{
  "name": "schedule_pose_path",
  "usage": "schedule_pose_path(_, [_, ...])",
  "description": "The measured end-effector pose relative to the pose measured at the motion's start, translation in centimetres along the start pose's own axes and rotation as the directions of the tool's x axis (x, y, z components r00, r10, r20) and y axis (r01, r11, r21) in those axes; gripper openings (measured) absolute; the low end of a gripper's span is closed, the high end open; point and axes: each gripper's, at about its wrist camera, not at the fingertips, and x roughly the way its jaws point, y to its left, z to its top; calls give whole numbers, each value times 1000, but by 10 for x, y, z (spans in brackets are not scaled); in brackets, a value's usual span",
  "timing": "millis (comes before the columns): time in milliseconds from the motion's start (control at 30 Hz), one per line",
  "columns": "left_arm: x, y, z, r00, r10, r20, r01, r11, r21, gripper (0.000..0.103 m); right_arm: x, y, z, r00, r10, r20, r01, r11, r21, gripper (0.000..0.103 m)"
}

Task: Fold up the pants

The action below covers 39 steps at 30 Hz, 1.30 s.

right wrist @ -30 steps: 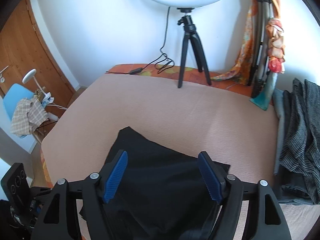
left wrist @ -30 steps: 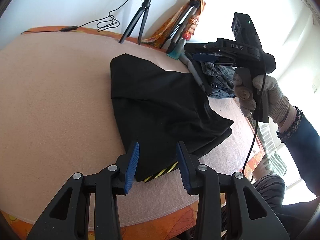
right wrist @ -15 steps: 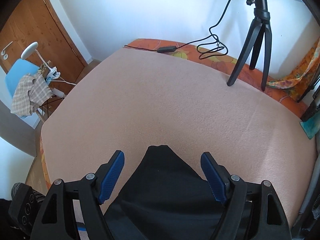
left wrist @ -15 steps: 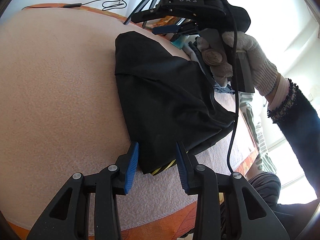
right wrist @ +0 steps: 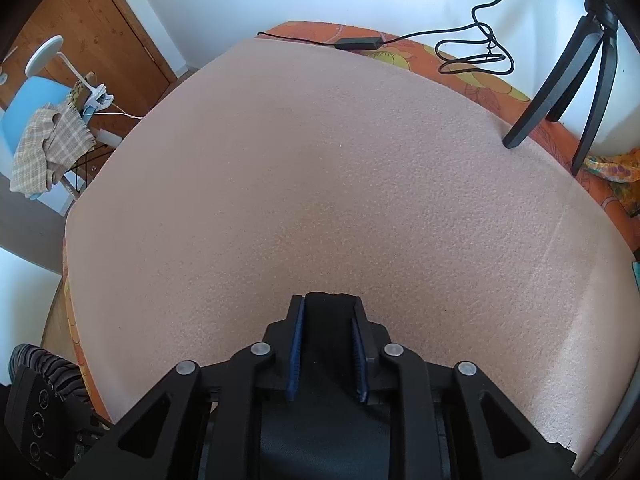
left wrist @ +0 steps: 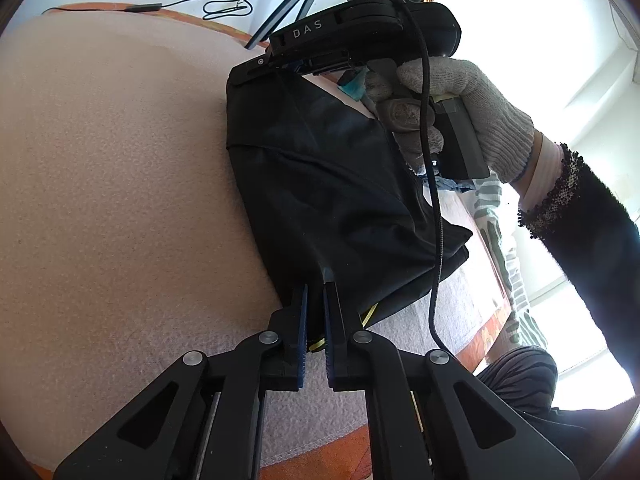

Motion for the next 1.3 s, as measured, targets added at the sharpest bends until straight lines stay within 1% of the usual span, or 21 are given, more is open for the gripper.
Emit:
schedule_pose_path(33, [-1,-2,-1,1000,-2,3,2,1000,3,4,-1,-1,0,1000,-4,10,4,1000,7,12])
schedule_pose_path(133, [-6,-10,-6,1000,-7,7,7,1000,23,3,-6,-4,1,1000,0,29,0,1000,27,9])
schedule_pose_path(233, [-5,-15,-12,1000,-8,-2,8,999,33,3,-8,-3,2,999,-2,34,2,1000,16,9])
schedule_pose_path(333, [-5,-18,-17,1000,-14,-8,15,999,33,3,-8,-6,3,999,-8,38,7,1000,29,9])
schedule_pose_path(433, [-6,-24,-17,1000,-20,0,20,999,41,3,-8,-7,3,999,24,39,-26,999,41,9])
schedule_pose_path(500, [-11,-23,-15,1000,-16,20,15,999,42,3,-11,-4,2,999,7,36,-8,1000,14,9])
schedule_pose_path(567, [-15,-20,-12,999,-20,35,19,999,31,3,-13,-5,1,999,0,35,-1,1000,22,9])
schedule_pose_path(600, [-16,-21,-12,999,-22,36,20,999,37,3,-14,-7,1,999,-1,39,-1,1000,31,9])
schedule_pose_path(667, [-15,-28,-13,999,-18,27,16,997,80,3,-17,-11,1,998,-6,61,2,999,52,9])
schedule_pose_path(700, [-14,-33,-15,1000,-22,16,20,994,106,3,-18,-13,1,997,-12,70,8,998,63,10])
schedule_pose_path(767, [-10,-41,-22,1000,-7,-26,11,987,159,3,-17,-15,2,996,-46,76,39,996,85,20])
schedule_pose_path(800, [-8,-44,-26,999,2,-46,6,985,175,3,-20,-16,0,995,-48,89,39,995,93,33])
schedule_pose_path(867, [-10,-44,-30,998,46,-52,-35,979,199,3,-32,-20,-4,991,-33,129,19,994,107,34])
schedule_pose_path(900, [-13,-45,-30,997,59,-43,-49,977,206,3,-41,-22,-8,988,-33,150,15,993,121,33])
schedule_pose_path(1000, [-26,-47,-21,997,72,17,-74,976,205,4,-69,-29,-27,978,-26,208,-6,988,153,34])
schedule_pose_path(1033, [-28,-48,-15,996,84,36,-90,973,211,10,-78,-30,-35,975,-28,222,-8,987,160,34])
schedule_pose_path(1067, [-29,-49,-10,995,93,46,-100,972,212,12,-86,-32,-44,973,-26,228,-14,985,170,35])
schedule_pose_path(1133, [-28,-51,2,996,78,47,-86,975,204,15,-102,-35,-66,967,-14,253,-38,980,198,35])
schedule_pose_path(1200, [-22,-54,11,997,68,40,-76,973,217,15,-114,-39,-92,962,3,275,-67,972,225,36])
schedule_pose_path(1300, [-3,-61,22,998,68,-2,-65,968,244,16,-120,-37,-130,965,-35,260,-33,967,253,37])
